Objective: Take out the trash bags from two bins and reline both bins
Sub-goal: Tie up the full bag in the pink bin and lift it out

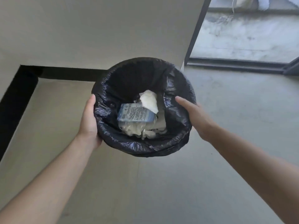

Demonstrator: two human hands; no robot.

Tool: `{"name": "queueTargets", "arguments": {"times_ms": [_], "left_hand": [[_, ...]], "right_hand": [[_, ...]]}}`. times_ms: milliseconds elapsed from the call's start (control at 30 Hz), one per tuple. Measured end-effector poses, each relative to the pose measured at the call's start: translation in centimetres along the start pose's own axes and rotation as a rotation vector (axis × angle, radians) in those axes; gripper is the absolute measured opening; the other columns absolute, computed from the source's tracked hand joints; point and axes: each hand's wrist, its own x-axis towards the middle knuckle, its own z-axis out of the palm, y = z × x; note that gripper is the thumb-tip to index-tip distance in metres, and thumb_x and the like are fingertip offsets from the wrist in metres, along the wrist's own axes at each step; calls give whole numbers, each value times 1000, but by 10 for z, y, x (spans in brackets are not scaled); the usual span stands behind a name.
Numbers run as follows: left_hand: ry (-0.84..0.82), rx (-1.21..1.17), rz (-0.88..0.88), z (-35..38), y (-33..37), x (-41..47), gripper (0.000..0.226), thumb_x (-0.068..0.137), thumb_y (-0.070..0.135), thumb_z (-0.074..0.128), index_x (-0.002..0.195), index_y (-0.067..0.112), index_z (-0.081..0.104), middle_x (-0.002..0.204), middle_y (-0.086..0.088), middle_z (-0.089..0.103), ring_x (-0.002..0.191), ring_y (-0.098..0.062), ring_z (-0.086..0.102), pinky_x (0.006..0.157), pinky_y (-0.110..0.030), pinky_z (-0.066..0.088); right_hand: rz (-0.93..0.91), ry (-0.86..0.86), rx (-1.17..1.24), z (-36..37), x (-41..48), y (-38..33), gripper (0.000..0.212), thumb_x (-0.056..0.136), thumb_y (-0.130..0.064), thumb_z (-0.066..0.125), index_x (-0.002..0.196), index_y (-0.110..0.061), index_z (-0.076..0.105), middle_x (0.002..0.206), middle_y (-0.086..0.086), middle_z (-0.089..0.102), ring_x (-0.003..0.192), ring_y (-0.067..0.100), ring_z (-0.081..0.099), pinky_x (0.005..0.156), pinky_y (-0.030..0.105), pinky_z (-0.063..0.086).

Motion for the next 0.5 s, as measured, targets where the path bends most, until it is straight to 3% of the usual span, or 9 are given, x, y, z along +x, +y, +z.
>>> {"name": "queueTargets", "arguments": {"times_ms": [167, 267, 400, 500], "left_hand": [[11, 38, 128, 8, 12, 47, 50, 93, 59, 46, 114, 21, 70, 110, -4, 75, 100, -22, 72, 90, -41, 52], [25, 116, 207, 12, 19, 64, 45, 88, 53, 58, 113, 18, 70, 107, -5, 75, 99, -25, 72, 89, -41, 54], [430, 575, 489, 11, 33, 47, 40, 81, 44, 70, 104, 12, 64, 98, 0, 69, 91, -24, 66, 76, -33, 51], [460, 969, 755, 16, 40, 22, 20, 85, 19, 67, 104, 14, 62, 91, 2, 63, 80, -21, 56, 70, -29, 39]], "right_hand": [[-146, 32, 61, -6, 52, -27, 40, 78, -27, 68, 116, -14, 66, 101, 5, 77, 93, 26, 73, 86, 39, 57], [-266, 134, -7, -14, 67, -47, 45, 82, -16, 67, 125, -23, 57, 108, 3, 71, 94, 25, 71, 81, 39, 60], [-433, 209, -372, -15, 43, -67, 69, 84, -6, 56, 142, -41, 43, 127, -7, 61, 108, 22, 62, 81, 39, 60], [-439, 224, -485, -12, 19, -61, 76, 83, -5, 50, 146, -45, 35, 135, -10, 55, 111, 24, 57, 71, 34, 59]]}}
